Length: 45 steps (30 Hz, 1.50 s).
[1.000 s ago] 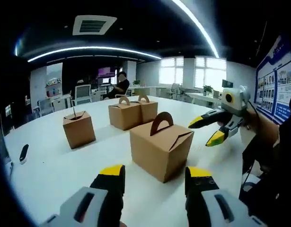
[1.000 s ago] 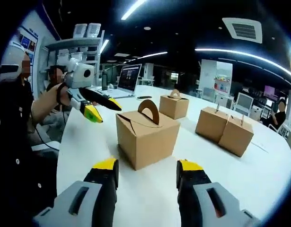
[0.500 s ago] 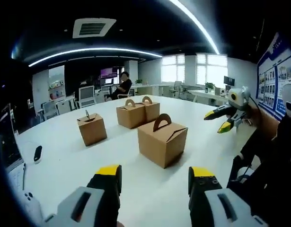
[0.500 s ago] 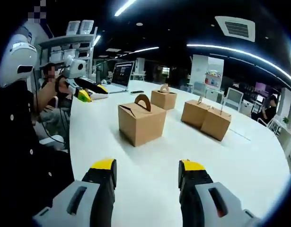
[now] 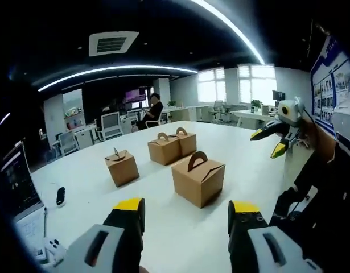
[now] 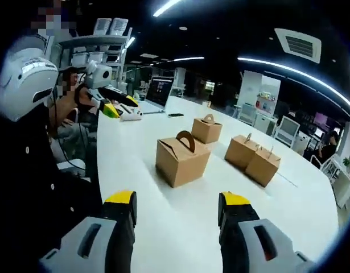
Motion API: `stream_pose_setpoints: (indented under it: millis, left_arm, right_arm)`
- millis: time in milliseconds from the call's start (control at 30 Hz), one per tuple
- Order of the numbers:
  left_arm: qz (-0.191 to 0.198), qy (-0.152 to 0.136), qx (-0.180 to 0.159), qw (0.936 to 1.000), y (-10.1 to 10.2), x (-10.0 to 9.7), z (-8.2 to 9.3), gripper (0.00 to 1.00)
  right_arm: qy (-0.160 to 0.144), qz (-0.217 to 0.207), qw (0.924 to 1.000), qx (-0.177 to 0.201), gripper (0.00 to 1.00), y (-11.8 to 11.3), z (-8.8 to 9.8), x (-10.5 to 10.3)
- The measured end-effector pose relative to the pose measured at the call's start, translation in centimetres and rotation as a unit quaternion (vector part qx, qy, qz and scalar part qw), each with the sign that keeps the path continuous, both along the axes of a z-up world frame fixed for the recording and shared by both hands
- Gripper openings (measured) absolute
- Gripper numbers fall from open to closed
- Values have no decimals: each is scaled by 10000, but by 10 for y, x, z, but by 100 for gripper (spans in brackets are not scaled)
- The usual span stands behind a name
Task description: Pick up one paper box from the group, open the paper box, and remove the item inside
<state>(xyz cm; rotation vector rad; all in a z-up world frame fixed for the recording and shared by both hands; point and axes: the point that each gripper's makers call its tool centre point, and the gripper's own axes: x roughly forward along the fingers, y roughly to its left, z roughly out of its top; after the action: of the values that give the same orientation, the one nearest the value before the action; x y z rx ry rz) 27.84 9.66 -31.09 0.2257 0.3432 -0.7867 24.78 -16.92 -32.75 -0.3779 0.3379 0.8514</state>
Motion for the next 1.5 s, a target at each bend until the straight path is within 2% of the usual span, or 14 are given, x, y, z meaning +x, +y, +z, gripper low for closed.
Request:
stream_pose_setpoints:
  millis: [167, 500, 533, 633, 700, 800, 933, 1167, 1300, 1500]
  left_arm:
    - [-94, 84, 41, 9999, -9, 4, -8, 60]
    - [-488, 169, 135, 9986, -44, 3, -16, 60]
    - [-500, 175, 138, 9985, -45, 3, -16, 60]
    - [-573, 204, 116, 9981, -48, -2, -15, 60]
    - [-577, 207, 99, 9981, -48, -6, -14, 60]
    - [-524, 223, 154, 9983, -44, -8, -16, 60]
    - [-453, 267, 157, 9985, -41, -8, -18, 59]
    - [-391, 334, 177, 9985, -40, -8, -23, 59]
    - [-362, 363, 157, 9986, -40, -8, -26, 59]
    - [-338, 426, 108, 9985, -39, -9, -32, 59]
  right_arm:
    - [11, 113, 9999, -91, 62, 3, -10, 8]
    - [-55, 679, 9976, -91, 71, 36, -20, 57]
    - [-85, 774, 9969, -55, 72, 41, -20, 63]
    - [-503, 1391, 9887, 254, 80, 61, -12, 74]
    - [-245, 1372, 9893, 432, 83, 63, -20, 85]
    - [-315, 1485, 9870, 522, 83, 69, -26, 104]
    - [-179, 1743, 9817, 749, 85, 81, -34, 118]
    - [23, 2092, 9747, 787, 86, 97, -51, 124]
    - [57, 2275, 9717, 634, 88, 100, -58, 122]
    - [165, 2374, 9684, 748, 79, 103, -56, 120]
